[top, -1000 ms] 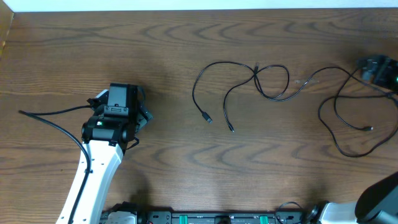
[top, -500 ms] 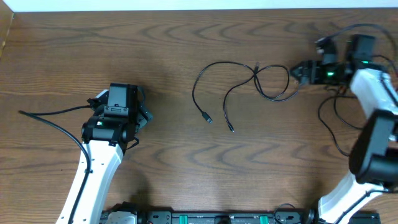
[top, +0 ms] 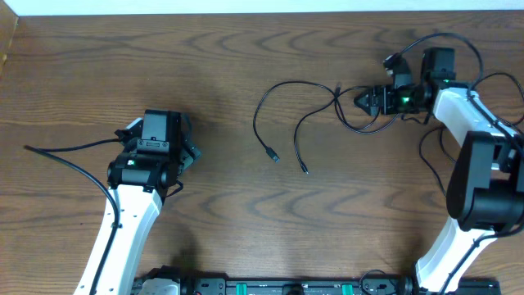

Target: Untangle cables

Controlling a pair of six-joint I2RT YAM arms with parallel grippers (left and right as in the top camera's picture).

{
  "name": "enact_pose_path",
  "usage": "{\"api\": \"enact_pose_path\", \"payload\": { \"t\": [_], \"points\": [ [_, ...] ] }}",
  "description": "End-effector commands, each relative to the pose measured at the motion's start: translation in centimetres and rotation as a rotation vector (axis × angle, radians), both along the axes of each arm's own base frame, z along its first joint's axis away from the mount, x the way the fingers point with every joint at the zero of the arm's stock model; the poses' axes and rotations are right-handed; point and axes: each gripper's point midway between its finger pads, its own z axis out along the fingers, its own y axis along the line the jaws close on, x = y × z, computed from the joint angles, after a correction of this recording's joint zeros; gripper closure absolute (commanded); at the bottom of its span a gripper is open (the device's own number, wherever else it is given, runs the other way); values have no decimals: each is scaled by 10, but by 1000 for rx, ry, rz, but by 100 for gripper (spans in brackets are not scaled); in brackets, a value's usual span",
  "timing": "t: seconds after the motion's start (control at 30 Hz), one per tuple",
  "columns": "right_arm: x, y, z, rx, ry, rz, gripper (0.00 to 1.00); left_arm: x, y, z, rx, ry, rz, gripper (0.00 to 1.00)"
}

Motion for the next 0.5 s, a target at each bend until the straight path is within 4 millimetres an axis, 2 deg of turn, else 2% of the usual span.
{"api": "enact_pose_path", "payload": {
  "t": [0.0,0.03,0.1,0.13,0.2,0.27,0.3,0.37,0.47],
  "points": [
    [-6,10,-22,1,49,27,17,4,5,6,23,-13,8,2],
    [-7,12,-24,1,53,31,19,4,5,6,23,-13,8,2],
    [-7,13,-26,1,54,35,33,4,5,6,23,-13,8,2],
    [-6,14,-26,0,50,35,45,4,5,6,23,-13,8,2],
    [-3,13,-24,-1,38,33,77,4,5,6,23,-13,8,2],
    [1,8,-17,-1,29,11,94,4,5,6,23,-13,8,2],
    [3,6,-12,-1,24,-4,99,4,5,6,23,-13,8,2],
    [8,3,1,-16,-5,-21,99,4,5,6,23,-13,8,2],
    [19,-9,34,-91,-92,-57,99,4,5,6,23,-13,8,2]
  ]
}}
